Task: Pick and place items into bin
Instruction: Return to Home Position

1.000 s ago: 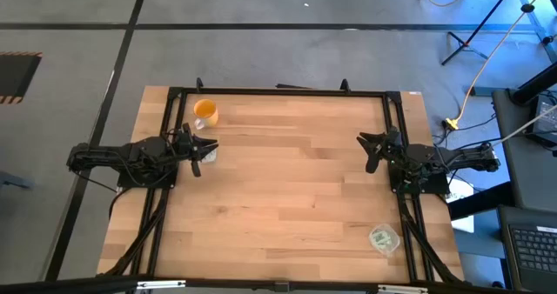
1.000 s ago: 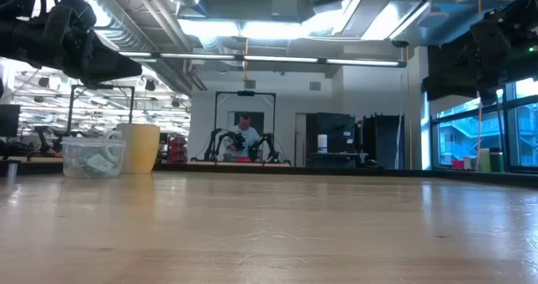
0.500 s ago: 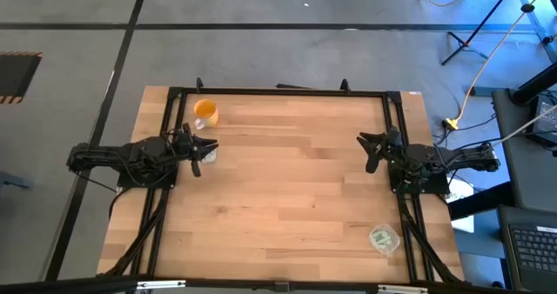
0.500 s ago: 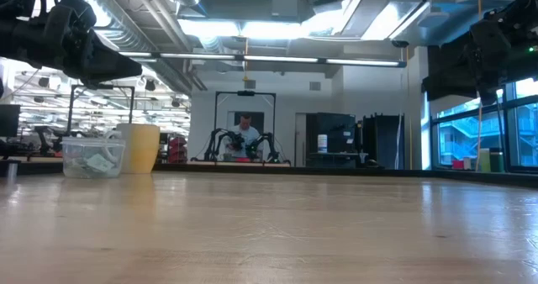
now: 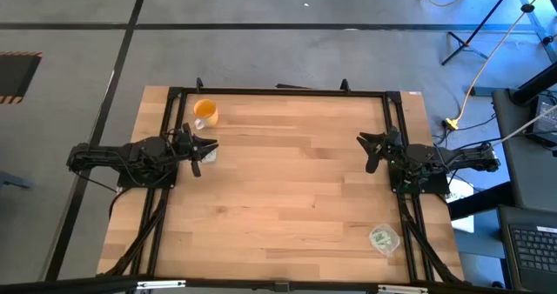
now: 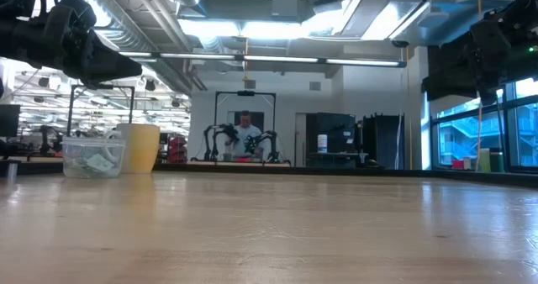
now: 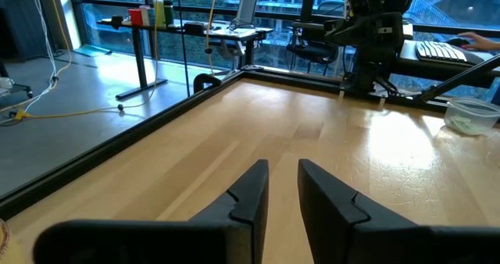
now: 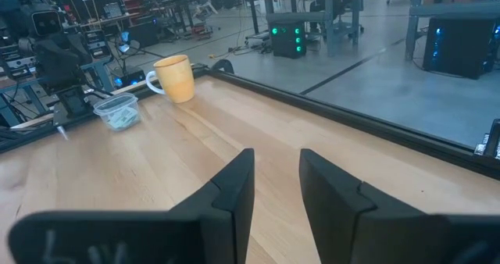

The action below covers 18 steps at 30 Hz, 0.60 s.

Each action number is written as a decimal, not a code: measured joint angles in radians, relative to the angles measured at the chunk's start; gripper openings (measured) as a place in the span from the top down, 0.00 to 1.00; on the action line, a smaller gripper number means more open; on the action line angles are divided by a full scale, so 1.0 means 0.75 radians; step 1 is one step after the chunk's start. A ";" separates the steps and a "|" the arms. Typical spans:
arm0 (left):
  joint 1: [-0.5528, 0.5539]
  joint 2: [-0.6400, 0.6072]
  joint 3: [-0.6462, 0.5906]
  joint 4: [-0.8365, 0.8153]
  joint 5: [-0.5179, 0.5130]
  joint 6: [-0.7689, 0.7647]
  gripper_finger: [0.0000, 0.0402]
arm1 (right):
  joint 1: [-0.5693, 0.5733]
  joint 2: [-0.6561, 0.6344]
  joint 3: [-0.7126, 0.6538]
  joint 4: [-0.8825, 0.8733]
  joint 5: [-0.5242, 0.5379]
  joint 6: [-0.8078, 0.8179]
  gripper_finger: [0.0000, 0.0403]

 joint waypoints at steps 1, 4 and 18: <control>0.000 0.000 0.000 0.000 0.000 0.000 0.83 | 0.000 0.000 0.000 0.000 0.000 0.000 0.74; 0.000 0.000 0.000 0.000 0.000 0.000 0.83 | 0.000 0.000 0.000 0.000 0.000 0.000 0.74; 0.000 0.000 0.000 0.000 0.000 0.000 0.83 | 0.000 0.000 0.000 0.000 0.000 0.000 0.74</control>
